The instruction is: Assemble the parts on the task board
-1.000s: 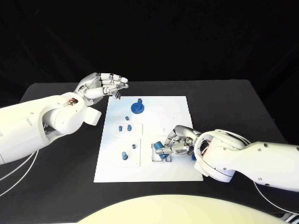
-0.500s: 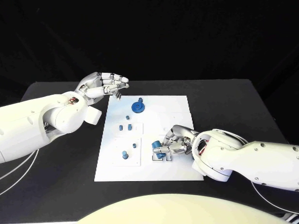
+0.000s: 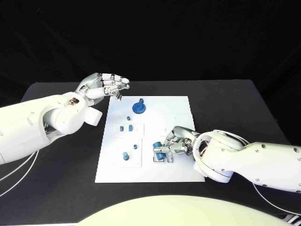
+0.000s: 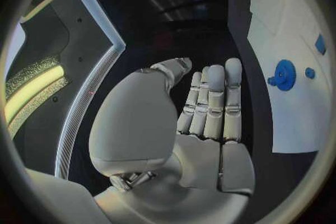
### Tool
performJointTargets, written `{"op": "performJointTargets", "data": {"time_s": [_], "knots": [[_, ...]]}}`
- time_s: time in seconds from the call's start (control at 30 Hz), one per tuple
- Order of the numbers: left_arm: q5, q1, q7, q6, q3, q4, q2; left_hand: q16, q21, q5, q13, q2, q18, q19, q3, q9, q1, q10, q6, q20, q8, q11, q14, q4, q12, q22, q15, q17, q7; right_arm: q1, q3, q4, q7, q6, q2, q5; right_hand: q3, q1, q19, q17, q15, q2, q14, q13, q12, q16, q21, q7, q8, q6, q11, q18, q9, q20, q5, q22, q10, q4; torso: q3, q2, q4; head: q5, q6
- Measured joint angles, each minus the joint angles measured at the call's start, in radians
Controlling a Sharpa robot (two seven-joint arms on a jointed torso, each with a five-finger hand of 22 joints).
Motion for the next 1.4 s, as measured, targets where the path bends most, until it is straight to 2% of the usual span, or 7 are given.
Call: {"op": "performJointTargets", "data": {"time_s": [0.2, 0.63, 0.77, 1.0, 1.17, 1.27, 1.4], "knots": [[0.000, 0.000, -0.004, 0.001, 0.000, 0.000, -0.001, 0.000, 0.000, 0.000, 0.000, 0.000, 0.000, 0.000, 0.000, 0.000, 0.000, 0.000, 0.000, 0.000, 0.000, 0.000, 0.000, 0.000, 0.000, 0.000, 0.000, 0.000, 0.000, 0.000, 0.000, 0.005, -0.003, 0.009, -0.004, -0.005, -0.006, -0.008, 0.000, 0.000, 0.000, -0.008, 0.000, 0.000, -0.003, 0.000, -0.004, 0.000, 0.000, 0.000, 0.000, 0.000, 0.000, 0.000, 0.000, 0.001, 0.000, 0.001, 0.0000, 0.000, -0.0004, 0.002, -0.001], [-0.001, 0.000, -0.010, 0.002, 0.000, 0.000, -0.001, 0.000, 0.000, 0.000, 0.000, 0.000, 0.000, 0.000, 0.000, 0.000, 0.000, 0.000, 0.000, 0.000, 0.000, 0.000, 0.000, 0.000, 0.000, 0.000, 0.000, 0.000, 0.000, -0.002, 0.000, 0.018, -0.007, 0.021, -0.010, -0.009, -0.006, -0.007, 0.000, 0.000, 0.000, -0.008, 0.000, 0.000, -0.002, 0.000, -0.004, 0.000, 0.000, 0.000, 0.000, 0.000, 0.000, 0.000, 0.000, 0.001, 0.000, 0.001, 0.0005, 0.000, -0.0004, 0.004, -0.006], [-0.001, 0.000, -0.012, 0.002, 0.000, 0.000, -0.001, 0.000, 0.000, 0.000, 0.001, 0.000, 0.000, 0.000, 0.000, 0.000, 0.000, 0.000, 0.000, 0.000, 0.000, 0.000, 0.000, 0.000, 0.000, 0.000, 0.000, 0.000, 0.000, -0.002, 0.000, 0.021, -0.008, 0.021, -0.012, -0.010, -0.006, -0.010, 0.000, 0.000, 0.000, 0.021, 0.000, 0.000, -0.002, 0.000, -0.004, 0.000, 0.000, 0.000, 0.000, 0.000, 0.004, 0.000, 0.000, 0.001, 0.000, 0.000, 0.0005, 0.000, -0.0002, 0.004, -0.006], [-0.001, 0.000, -0.014, 0.003, 0.000, -0.001, -0.002, 0.000, 0.000, 0.000, 0.001, 0.000, 0.000, 0.000, 0.000, 0.000, 0.000, 0.000, 0.000, 0.000, 0.000, 0.000, 0.000, 0.000, 0.000, 0.000, 0.000, 0.000, 0.000, -0.002, 0.000, 0.021, -0.008, 0.021, -0.012, -0.011, -0.006, -0.009, 0.000, 0.000, 0.000, 0.022, 0.000, 0.000, -0.002, 0.000, -0.004, 0.000, 0.000, 0.000, 0.000, 0.000, 0.004, 0.000, 0.000, 0.001, 0.000, 0.001, 0.0002, 0.000, 0.0000, 0.006, -0.005], [-0.001, 0.000, -0.015, 0.003, 0.000, -0.001, -0.002, 0.000, 0.000, 0.000, 0.001, 0.000, 0.000, 0.000, 0.000, 0.000, 0.000, 0.000, 0.000, 0.000, 0.000, 0.000, 0.000, 0.000, 0.000, 0.000, 0.000, 0.000, 0.000, -0.002, 0.000, 0.018, -0.010, 0.019, -0.012, -0.015, -0.034, -0.030, 0.000, 0.000, 0.000, 0.043, 0.000, 0.000, -0.004, 0.000, -0.009, 0.000, 0.000, 0.000, 0.000, 0.000, 0.008, 0.000, 0.000, 0.000, 0.000, 0.001, 0.0002, 0.000, 0.0000, 0.004, -0.004], [-0.001, 0.000, -0.016, 0.003, 0.000, -0.002, -0.002, 0.000, 0.000, 0.000, 0.001, 0.000, 0.000, 0.000, 0.000, 0.000, 0.000, 0.000, 0.000, 0.000, 0.000, 0.000, 0.000, 0.000, 0.000, 0.000, 0.000, 0.000, 0.000, -0.002, 0.000, 0.017, -0.010, 0.018, -0.013, -0.018, -0.050, -0.063, 0.000, 0.000, 0.000, 0.044, 0.000, 0.000, -0.008, 0.000, -0.009, 0.000, 0.000, 0.000, 0.000, 0.000, 0.011, 0.000, 0.000, 0.000, 0.000, 0.001, 0.0002, 0.000, -0.0001, 0.003, -0.003], [-0.001, 0.000, -0.017, 0.003, 0.000, -0.002, -0.003, 0.000, 0.000, 0.000, 0.001, 0.000, 0.000, 0.000, 0.000, 0.000, 0.000, 0.000, 0.000, 0.000, 0.000, 0.000, 0.000, 0.000, 0.000, 0.000, 0.000, 0.000, 0.000, -0.002, 0.000, 0.017, -0.010, 0.018, -0.014, -0.022, -0.052, -0.067, 0.000, 0.001, 0.000, 0.041, 0.000, 0.000, -0.008, 0.000, -0.009, 0.000, 0.000, 0.000, 0.000, 0.000, 0.011, 0.000, 0.000, 0.000, 0.000, 0.001, 0.0000, 0.000, -0.0003, 0.003, -0.002]]}}
